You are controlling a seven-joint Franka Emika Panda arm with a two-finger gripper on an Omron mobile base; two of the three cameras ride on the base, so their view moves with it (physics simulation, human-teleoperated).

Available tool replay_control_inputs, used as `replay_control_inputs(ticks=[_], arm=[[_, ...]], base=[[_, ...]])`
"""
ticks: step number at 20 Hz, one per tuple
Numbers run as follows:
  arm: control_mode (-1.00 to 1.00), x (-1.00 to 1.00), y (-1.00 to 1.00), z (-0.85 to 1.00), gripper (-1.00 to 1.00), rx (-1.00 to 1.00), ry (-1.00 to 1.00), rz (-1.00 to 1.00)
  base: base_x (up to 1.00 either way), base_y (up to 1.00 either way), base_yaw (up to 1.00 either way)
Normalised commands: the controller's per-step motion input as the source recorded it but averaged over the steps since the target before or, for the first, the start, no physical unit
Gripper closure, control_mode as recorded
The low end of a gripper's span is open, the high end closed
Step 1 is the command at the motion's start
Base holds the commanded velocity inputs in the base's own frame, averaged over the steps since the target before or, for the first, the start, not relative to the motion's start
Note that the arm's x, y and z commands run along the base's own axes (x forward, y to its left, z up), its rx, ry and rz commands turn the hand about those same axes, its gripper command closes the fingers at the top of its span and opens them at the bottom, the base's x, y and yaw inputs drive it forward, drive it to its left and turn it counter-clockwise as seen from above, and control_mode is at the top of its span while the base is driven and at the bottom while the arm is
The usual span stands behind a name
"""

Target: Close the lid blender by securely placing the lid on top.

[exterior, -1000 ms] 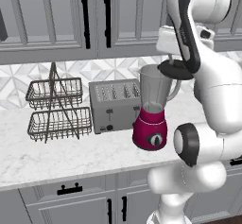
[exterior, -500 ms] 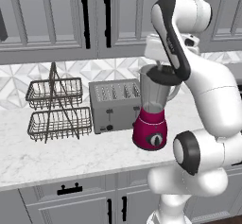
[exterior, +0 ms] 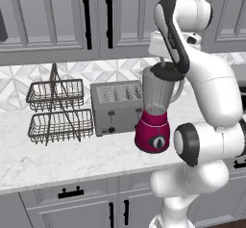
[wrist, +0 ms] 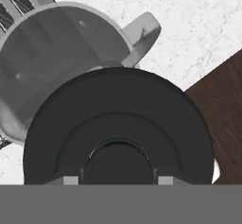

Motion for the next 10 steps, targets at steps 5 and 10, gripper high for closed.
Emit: replay_control_inputs(ticks=[5, 10], arm=[[-1.0, 0.54, -0.04, -0.15, 1.0, -0.05, 0.03, 0.0], [-1.0, 0.24, 0.24, -0.23, 1.0, -0.12, -0.05, 0.0]], base=[[0.0, 0.0, 0.0], [0.0, 0.0, 0.0]])
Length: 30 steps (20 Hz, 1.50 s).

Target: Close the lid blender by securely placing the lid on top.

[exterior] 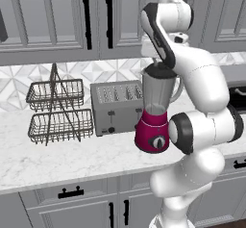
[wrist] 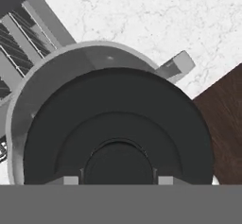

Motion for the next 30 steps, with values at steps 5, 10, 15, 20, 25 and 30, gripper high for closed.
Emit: replay_control_inputs(ticks=[5, 10, 15, 20, 25, 30], arm=[[-1.0, 0.22, 0.3, -0.05, 1.0, -0.04, -0.11, 0.0], [-1.0, 0.3, -0.01, -0.03, 1.0, 0.0, -0.06, -0.03], [-1.0, 0.28, -0.16, -0.17, 1.0, 0.0, -0.01, -0.05], [-1.0, 0.19, -0.21, -0.28, 1.0, 0.0, 0.0, -0.03], [-1.0, 0.05, -0.41, -0.38, 1.0, 0.0, 0.0, -0.04], [-1.0, 0.08, -0.51, -0.38, 1.0, 0.0, 0.04, -0.08]], base=[[0.0, 0.0, 0.0], [0.0, 0.0, 0.0], [0.0, 0.0, 0.0], [0.0, 0.0, 0.0], [0.0, 0.0, 0.0], [0.0, 0.0, 0.0]])
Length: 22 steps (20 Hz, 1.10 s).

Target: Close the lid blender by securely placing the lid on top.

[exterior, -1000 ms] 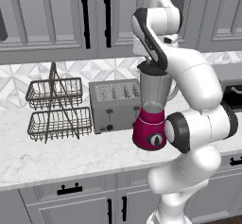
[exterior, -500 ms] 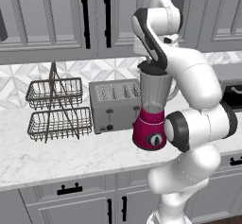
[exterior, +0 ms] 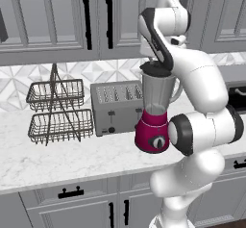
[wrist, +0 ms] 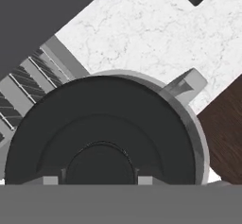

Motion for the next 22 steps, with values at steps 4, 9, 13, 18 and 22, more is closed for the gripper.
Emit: replay_control_inputs(ticks=[4, 9, 13, 18, 22], arm=[[-1.0, 0.06, -0.46, -0.34, 1.0, 0.0, 0.03, -0.08], [-1.0, 0.0, -0.56, -0.22, 1.0, 0.0, 0.04, -0.08], [-1.0, -0.02, -0.47, -0.01, 1.0, 0.0, 0.21, -0.05], [-1.0, -0.01, -0.15, -0.35, 1.0, -0.02, 0.31, -0.01], [-1.0, -0.01, -0.02, -0.3, -1.0, 0.0, 0.13, 0.0]], base=[[0.0, 0.0, 0.0], [0.0, 0.0, 0.0], [0.0, 0.0, 0.0], [0.0, 0.0, 0.0], [0.0, 0.0, 0.0]])
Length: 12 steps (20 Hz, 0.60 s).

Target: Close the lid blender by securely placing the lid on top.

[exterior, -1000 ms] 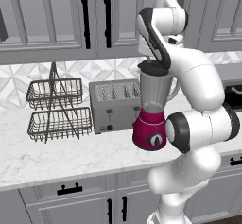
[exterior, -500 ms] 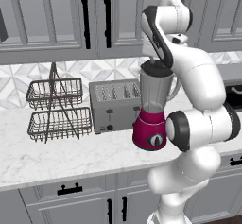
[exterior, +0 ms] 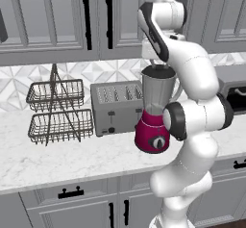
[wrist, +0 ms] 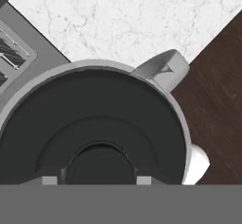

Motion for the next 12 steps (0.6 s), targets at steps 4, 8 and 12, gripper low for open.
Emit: replay_control_inputs(ticks=[4, 8, 12], arm=[[-1.0, -0.21, -0.03, 0.0, -1.0, 0.0, -0.02, 0.0], [-1.0, -0.5, 0.0, 0.0, -1.0, 0.0, -0.19, -0.01], [-1.0, -0.88, 0.01, 0.0, -1.0, 0.0, -0.37, 0.0]], base=[[0.0, 0.0, 0.0], [0.0, 0.0, 0.0], [0.0, 0.0, 0.0]])
